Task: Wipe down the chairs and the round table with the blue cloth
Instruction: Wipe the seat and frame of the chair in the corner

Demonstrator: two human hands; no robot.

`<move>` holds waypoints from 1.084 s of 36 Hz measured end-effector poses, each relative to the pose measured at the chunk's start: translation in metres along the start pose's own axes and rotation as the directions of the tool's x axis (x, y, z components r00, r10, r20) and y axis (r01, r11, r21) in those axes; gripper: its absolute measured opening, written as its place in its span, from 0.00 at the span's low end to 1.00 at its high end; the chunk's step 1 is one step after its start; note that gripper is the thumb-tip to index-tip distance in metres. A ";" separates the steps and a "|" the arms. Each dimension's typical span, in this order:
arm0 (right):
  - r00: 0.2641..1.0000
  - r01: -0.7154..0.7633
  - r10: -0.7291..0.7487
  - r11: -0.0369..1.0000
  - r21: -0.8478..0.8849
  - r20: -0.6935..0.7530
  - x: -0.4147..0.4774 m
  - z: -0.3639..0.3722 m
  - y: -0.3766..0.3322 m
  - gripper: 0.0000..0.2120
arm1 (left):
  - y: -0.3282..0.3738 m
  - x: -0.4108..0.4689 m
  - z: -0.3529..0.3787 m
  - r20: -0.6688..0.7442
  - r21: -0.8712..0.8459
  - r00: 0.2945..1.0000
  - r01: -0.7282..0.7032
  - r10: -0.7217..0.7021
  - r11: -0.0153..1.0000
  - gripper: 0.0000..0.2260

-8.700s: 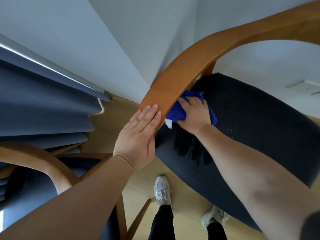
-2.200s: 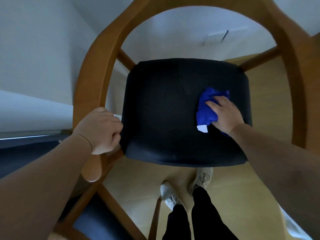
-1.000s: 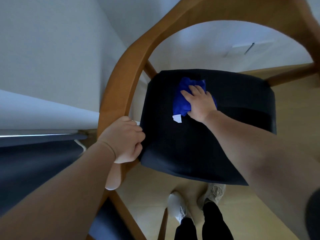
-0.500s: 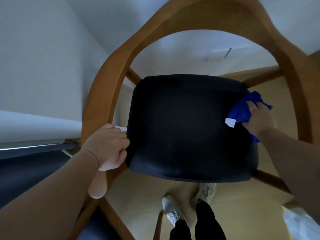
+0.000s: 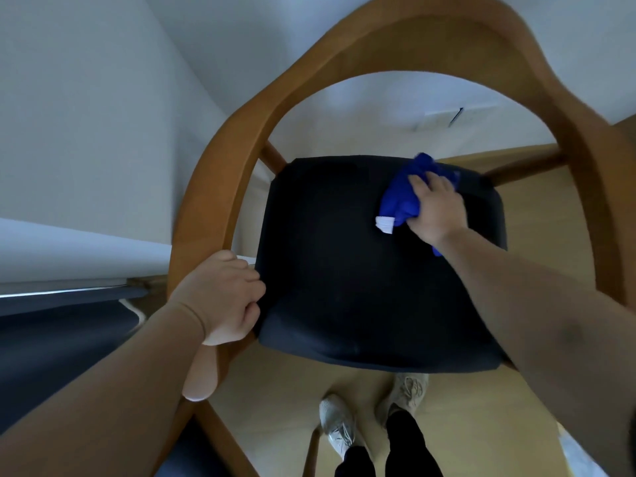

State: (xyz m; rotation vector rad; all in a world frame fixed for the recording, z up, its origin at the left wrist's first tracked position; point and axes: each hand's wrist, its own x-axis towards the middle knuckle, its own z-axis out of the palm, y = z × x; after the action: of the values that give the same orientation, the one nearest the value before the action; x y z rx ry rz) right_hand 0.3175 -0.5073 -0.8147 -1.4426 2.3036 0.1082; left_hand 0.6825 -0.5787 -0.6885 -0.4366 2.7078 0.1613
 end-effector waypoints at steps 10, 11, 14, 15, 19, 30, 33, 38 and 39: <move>0.960 0.277 -0.274 0.959 -0.060 0.058 0.066 0.004 -0.116 0.41 | -0.001 0.000 0.002 0.015 -0.014 1.000 -0.004 0.004 1.000 0.11; 0.960 0.275 -0.270 0.960 -0.059 0.072 0.069 0.007 -0.118 0.42 | -0.001 0.000 0.002 0.018 -0.013 1.000 -0.004 0.005 1.000 0.11; 0.963 0.260 -0.256 0.965 -0.043 0.081 0.072 0.011 -0.117 0.43 | -0.001 0.000 0.003 0.032 -0.005 0.999 -0.002 0.002 1.000 0.11; 0.963 0.262 -0.258 0.964 -0.046 0.079 0.073 0.011 -0.114 0.43 | 0.000 0.000 0.003 0.033 -0.005 0.999 0.001 0.000 1.000 0.11; 0.962 0.264 -0.259 0.963 -0.053 0.080 0.074 0.006 -0.104 0.40 | 0.000 0.001 0.001 0.032 -0.012 0.999 0.005 -0.005 1.000 0.11; 0.981 0.188 -0.186 0.982 -0.033 0.047 0.066 0.005 -0.061 0.39 | 0.000 0.000 0.001 0.008 0.001 1.000 -0.002 0.002 1.000 0.11; 0.989 0.140 -0.138 0.990 -0.034 0.055 0.059 0.003 -0.037 0.39 | -0.001 -0.001 0.003 0.001 -0.005 1.000 -0.005 0.005 1.000 0.11; 0.998 -0.033 0.035 0.999 -0.032 0.059 0.031 -0.001 0.032 0.40 | -0.001 -0.001 0.004 -0.013 -0.008 1.000 -0.012 0.012 1.000 0.11; 0.994 -0.088 0.089 0.996 -0.024 0.061 0.022 -0.001 0.049 0.41 | -0.001 -0.001 0.004 -0.018 -0.006 1.000 -0.013 0.013 1.000 0.11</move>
State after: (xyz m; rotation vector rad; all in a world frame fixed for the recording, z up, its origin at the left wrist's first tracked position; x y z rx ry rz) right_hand 0.2659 -0.5035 -0.8294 -1.3287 2.3225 0.2013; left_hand 0.6851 -0.5789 -0.6923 -0.4242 2.7294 0.1702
